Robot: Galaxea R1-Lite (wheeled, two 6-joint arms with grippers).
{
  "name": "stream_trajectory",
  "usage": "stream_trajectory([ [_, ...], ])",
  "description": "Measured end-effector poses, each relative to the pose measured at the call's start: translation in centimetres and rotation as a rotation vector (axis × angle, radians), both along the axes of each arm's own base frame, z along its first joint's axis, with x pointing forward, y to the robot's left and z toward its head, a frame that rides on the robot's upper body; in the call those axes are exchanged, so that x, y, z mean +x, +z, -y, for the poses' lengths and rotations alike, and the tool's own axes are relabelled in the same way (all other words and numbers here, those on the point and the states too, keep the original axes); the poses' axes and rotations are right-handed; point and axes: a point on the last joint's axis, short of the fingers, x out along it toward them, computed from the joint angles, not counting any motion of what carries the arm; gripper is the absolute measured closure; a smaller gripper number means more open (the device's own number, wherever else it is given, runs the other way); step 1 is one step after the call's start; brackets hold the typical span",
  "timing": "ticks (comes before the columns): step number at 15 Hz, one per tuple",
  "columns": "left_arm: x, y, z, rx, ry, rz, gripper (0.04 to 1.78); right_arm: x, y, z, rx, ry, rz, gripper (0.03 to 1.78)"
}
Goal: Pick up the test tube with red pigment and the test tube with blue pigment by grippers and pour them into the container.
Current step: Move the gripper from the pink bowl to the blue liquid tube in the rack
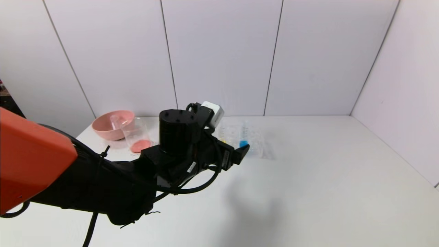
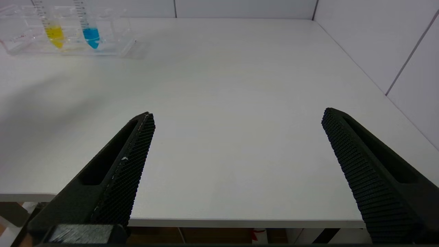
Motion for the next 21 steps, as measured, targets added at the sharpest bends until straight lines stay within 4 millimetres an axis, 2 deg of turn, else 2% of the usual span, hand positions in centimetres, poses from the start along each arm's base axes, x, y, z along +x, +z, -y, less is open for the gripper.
stream_trajectory([
  [10,4.0,-2.1,3.5,-0.005,0.029,-0.015,0.04,0.0,0.0,0.0,0.0,0.0,0.0,0.04],
  [16,6.2,-2.4,5.7,0.009,0.03,-0.047,0.05,0.0,0.0,0.0,0.0,0.0,0.0,0.04],
  [21,7.5,-2.5,6.6,0.026,0.074,-0.069,0.05,0.0,0.0,0.0,0.0,0.0,0.0,0.04],
])
